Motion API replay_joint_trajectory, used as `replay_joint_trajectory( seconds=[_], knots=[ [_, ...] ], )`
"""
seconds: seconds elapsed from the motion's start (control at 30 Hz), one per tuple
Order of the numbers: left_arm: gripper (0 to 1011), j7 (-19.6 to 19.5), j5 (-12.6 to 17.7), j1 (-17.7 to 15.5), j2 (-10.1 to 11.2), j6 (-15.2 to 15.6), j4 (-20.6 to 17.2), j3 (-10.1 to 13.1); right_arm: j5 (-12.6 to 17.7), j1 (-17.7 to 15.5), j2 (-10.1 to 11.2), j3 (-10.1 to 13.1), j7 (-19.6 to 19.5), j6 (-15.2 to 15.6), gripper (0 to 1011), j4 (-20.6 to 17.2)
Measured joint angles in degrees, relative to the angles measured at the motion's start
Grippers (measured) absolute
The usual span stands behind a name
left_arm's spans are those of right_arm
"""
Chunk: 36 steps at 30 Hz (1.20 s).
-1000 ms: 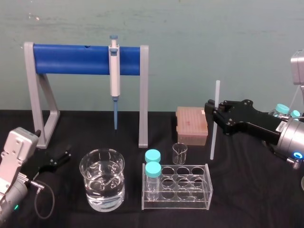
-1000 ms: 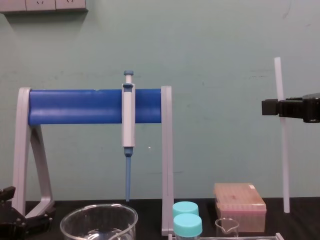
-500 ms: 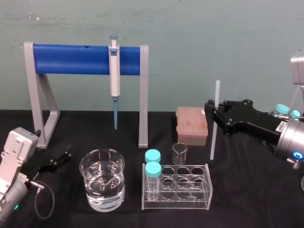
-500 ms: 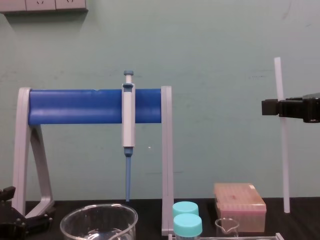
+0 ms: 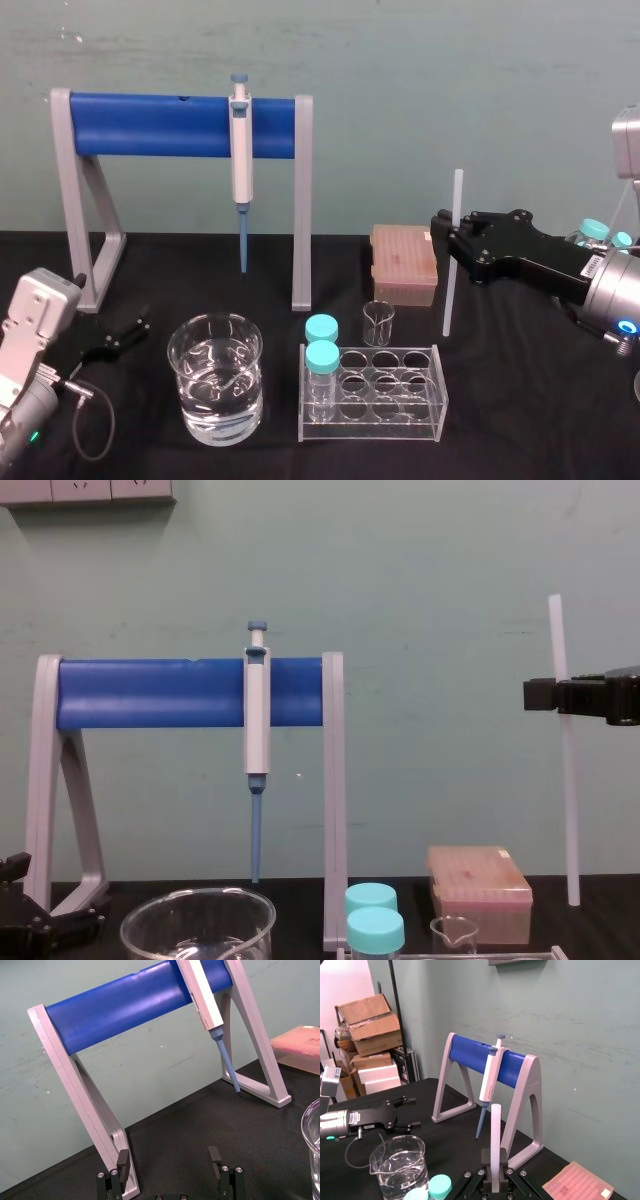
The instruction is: Pick up the stirring rod with one hand, then place it down.
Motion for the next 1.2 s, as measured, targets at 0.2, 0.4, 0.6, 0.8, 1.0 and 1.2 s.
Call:
replay_joint_trajectory(
  seconds=[0.2,0.4,0.6,0.8,1.0,1.2],
  knots=[
    [1005,0.0,0.0,0.0,0.0,0.0,0.0,0.0,0.0,0.0,0.0,0.0,0.0,0.0,71,0.0],
    [1005,0.0,0.0,0.0,0.0,0.0,0.0,0.0,0.0,0.0,0.0,0.0,0.0,0.0,72,0.0],
    [1005,0.0,0.0,0.0,0.0,0.0,0.0,0.0,0.0,0.0,0.0,0.0,0.0,0.0,72,0.0],
    [1005,0.0,0.0,0.0,0.0,0.0,0.0,0.0,0.0,0.0,0.0,0.0,0.0,0.0,72,0.0],
    [1005,0.0,0.0,0.0,0.0,0.0,0.0,0.0,-0.05,-0.01,-0.14,0.52,0.92,-0.23,72,0.23],
    [1005,0.0,0.0,0.0,0.0,0.0,0.0,0.0,1.29,-0.2,-0.71,1.82,3.02,-0.74,72,1.12]
  ],
)
